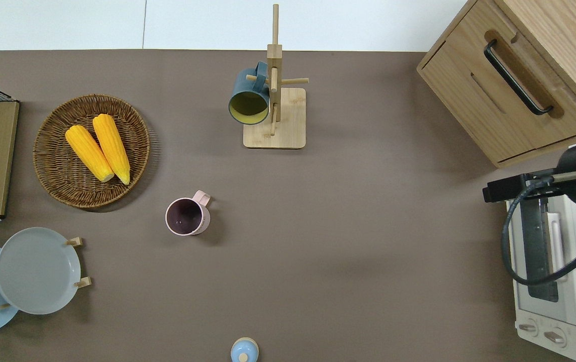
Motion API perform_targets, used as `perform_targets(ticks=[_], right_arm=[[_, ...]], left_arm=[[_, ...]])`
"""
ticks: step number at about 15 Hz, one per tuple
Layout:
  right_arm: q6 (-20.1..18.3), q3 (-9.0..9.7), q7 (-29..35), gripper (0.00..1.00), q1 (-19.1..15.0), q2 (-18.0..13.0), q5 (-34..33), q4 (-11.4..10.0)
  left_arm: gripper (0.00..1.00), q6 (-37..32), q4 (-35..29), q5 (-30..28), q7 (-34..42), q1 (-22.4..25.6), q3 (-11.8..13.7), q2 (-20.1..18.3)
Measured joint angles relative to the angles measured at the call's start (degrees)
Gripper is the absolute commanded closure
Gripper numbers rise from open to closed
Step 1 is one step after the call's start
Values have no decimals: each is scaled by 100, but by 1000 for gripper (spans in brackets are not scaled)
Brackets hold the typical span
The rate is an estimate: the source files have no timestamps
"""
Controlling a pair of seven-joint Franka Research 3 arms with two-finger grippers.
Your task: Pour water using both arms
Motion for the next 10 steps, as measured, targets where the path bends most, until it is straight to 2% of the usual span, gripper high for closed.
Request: perform_targets(ticks=[4,10], right_arm=[[0,0,0,9,0,0,0,0],[0,0,0,9,0,0,0,0]], left_arm=[[0,21,22,109,-5,-47,3,1],[0,1,92,1108,-711,-50,12,-8]])
